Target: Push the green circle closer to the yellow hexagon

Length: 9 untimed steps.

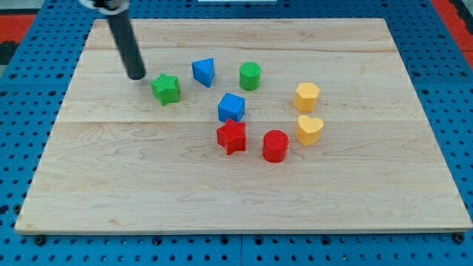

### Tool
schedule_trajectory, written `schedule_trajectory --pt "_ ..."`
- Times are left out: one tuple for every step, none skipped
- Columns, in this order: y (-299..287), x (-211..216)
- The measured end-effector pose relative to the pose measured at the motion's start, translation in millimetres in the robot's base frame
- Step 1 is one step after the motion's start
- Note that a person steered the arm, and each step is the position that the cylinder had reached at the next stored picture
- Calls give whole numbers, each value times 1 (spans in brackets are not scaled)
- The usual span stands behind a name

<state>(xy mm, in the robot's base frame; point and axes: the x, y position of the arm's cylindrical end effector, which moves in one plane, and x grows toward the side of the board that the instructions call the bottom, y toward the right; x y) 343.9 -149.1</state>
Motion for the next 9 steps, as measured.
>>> schedule_trajectory --pt "41 36" --pt "42 46" --pt "7 -15" --pt "30 -61" --pt "44 -28" --pt "50 -2" --pt "55 13" --pt "88 39" --pt "93 61"
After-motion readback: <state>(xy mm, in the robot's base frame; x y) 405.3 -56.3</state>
